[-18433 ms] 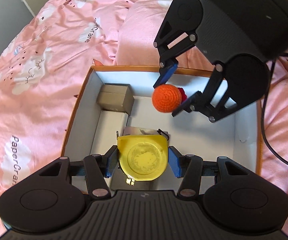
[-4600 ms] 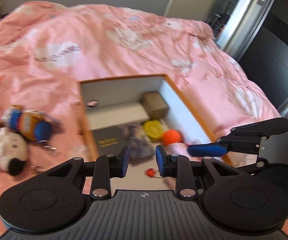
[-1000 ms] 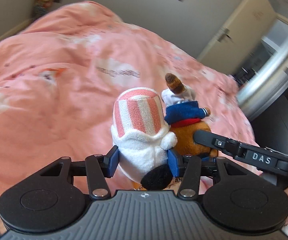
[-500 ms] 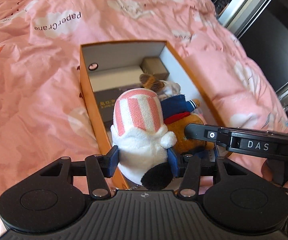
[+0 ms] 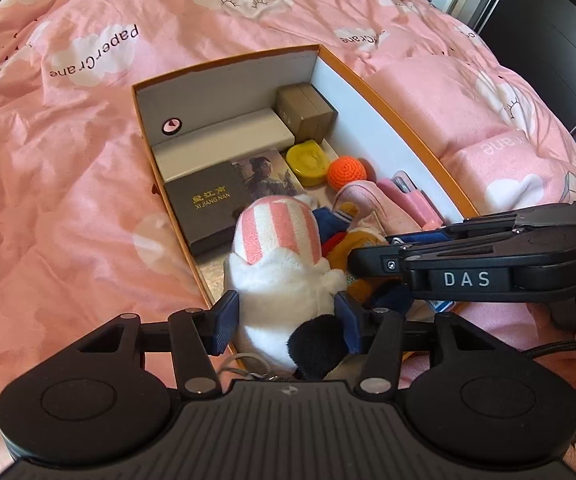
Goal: Organize objects
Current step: 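Carry both plush toys over the box and lower them inside, then open both grippers to release the plush toys in the box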
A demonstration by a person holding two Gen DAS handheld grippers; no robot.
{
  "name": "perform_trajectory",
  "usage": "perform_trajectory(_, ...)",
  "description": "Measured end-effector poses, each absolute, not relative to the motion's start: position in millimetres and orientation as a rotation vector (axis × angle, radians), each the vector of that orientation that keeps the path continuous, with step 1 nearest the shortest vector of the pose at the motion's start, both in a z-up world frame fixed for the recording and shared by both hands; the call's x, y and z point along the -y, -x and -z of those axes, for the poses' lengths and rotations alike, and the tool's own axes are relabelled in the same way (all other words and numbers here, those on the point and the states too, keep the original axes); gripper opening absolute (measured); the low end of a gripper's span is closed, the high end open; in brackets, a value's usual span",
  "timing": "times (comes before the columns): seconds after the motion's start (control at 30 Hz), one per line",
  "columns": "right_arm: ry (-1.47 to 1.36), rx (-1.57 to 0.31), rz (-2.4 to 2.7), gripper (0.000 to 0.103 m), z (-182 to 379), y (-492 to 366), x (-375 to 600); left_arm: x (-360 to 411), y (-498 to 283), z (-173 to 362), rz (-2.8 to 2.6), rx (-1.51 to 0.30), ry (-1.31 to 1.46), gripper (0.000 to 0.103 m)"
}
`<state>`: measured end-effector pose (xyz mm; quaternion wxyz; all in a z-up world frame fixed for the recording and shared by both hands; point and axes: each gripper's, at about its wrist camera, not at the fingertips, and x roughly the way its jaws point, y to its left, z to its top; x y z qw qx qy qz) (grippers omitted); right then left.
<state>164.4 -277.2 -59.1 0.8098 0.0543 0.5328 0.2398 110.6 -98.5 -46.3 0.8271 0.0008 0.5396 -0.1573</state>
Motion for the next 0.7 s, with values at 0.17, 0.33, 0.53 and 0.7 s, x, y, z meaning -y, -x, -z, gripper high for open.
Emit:
perform_trajectory(0.17, -0.126, -1.187, -0.508, 0.020, 71.1, -165.0, 275.7, 93.0, -111.7, 53.3, 0.362, -1.157, 0.037, 0.063)
perform_trajectory(0.33, -0.111, -1.173, -0.486, 0.021, 68.8, -162.5, 277.6, 79.1, -109.8, 47.6, 0.388, -1.110, 0.124, 0.064)
perform_trajectory(0.53, -0.068, -1.083, -0.489, 0.028, 49.8, -149.9, 271.4, 59.0, -104.0, 26.1, 0.383, -1.007, 0.190, 0.064)
perform_trajectory(0.7, -0.010, -0.950, -0.481, 0.033, 22.8, -133.4, 262.0, 39.4, -98.9, 6.6, 0.303, -0.899, 0.215, 0.063)
